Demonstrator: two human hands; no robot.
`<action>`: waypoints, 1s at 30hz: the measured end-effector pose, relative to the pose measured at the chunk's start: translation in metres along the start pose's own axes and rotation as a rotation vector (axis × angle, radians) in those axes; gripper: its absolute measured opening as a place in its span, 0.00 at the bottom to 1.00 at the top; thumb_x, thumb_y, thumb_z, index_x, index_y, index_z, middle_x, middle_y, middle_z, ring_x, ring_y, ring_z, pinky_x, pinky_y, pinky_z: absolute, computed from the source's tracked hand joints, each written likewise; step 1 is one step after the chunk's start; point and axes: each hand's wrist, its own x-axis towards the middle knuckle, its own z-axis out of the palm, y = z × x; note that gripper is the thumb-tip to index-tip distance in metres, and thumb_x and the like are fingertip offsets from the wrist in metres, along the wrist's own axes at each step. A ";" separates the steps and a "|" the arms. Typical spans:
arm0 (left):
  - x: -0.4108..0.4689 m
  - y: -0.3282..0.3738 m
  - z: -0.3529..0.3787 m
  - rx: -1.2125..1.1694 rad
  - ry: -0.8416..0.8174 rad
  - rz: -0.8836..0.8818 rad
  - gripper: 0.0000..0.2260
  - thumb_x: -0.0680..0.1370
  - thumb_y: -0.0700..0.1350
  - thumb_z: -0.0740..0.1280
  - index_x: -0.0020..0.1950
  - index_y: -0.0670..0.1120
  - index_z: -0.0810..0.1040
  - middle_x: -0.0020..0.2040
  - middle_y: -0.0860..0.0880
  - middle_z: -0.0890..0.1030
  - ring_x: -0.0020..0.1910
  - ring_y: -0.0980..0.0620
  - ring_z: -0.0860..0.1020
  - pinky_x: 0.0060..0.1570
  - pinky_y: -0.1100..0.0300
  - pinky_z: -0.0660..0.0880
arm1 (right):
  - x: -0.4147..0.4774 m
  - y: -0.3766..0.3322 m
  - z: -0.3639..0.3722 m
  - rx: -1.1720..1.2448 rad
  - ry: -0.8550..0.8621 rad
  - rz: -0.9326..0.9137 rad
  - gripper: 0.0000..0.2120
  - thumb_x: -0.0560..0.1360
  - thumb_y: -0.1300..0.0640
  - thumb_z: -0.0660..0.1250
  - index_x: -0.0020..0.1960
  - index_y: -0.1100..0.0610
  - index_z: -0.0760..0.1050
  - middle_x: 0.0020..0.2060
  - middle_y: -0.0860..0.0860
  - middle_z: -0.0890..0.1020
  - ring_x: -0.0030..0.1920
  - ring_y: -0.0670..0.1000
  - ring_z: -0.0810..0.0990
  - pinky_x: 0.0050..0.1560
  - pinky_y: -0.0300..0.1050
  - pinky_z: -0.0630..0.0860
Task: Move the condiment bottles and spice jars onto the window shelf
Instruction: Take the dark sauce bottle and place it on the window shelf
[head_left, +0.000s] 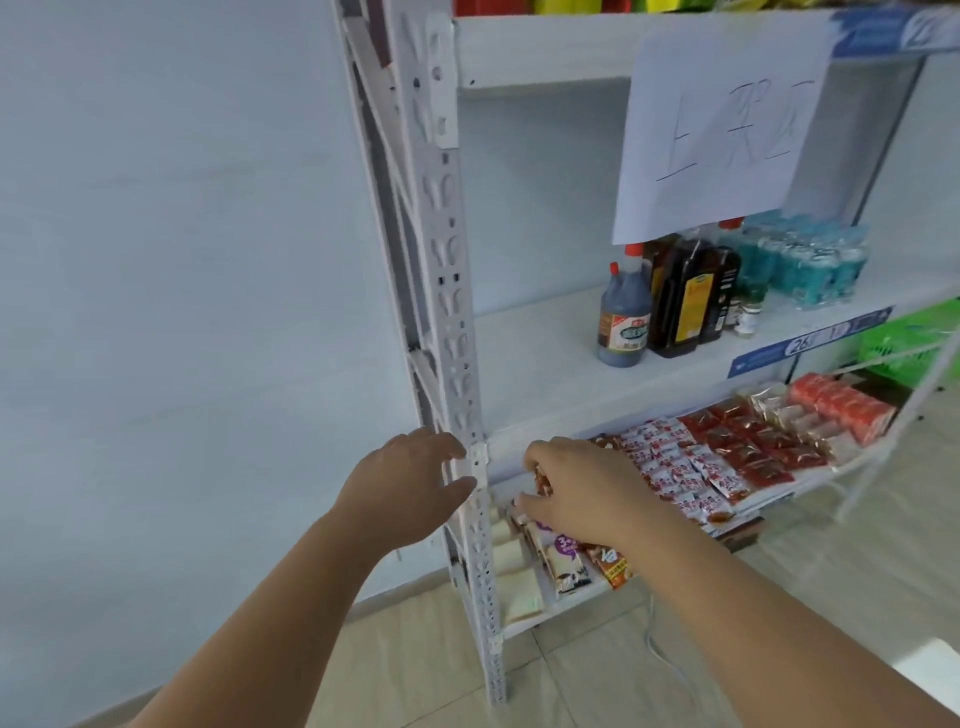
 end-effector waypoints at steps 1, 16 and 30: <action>0.010 0.015 0.005 -0.011 -0.005 -0.005 0.19 0.80 0.62 0.63 0.68 0.59 0.75 0.64 0.58 0.78 0.63 0.55 0.77 0.62 0.53 0.75 | 0.000 0.018 -0.003 0.000 -0.001 0.000 0.21 0.77 0.37 0.63 0.65 0.48 0.72 0.59 0.48 0.78 0.56 0.53 0.78 0.49 0.49 0.73; 0.147 0.145 0.060 -0.132 0.001 -0.059 0.18 0.80 0.61 0.65 0.68 0.58 0.76 0.64 0.58 0.78 0.60 0.56 0.77 0.61 0.53 0.76 | 0.061 0.189 -0.030 0.025 -0.067 0.017 0.24 0.77 0.37 0.64 0.69 0.46 0.71 0.64 0.47 0.79 0.60 0.51 0.78 0.54 0.50 0.76; 0.317 0.179 0.073 -0.340 0.096 -0.126 0.34 0.73 0.67 0.71 0.75 0.57 0.67 0.74 0.53 0.72 0.67 0.50 0.76 0.62 0.48 0.79 | 0.137 0.281 -0.050 0.160 -0.044 0.110 0.28 0.78 0.38 0.66 0.74 0.47 0.67 0.67 0.46 0.77 0.63 0.50 0.78 0.60 0.50 0.75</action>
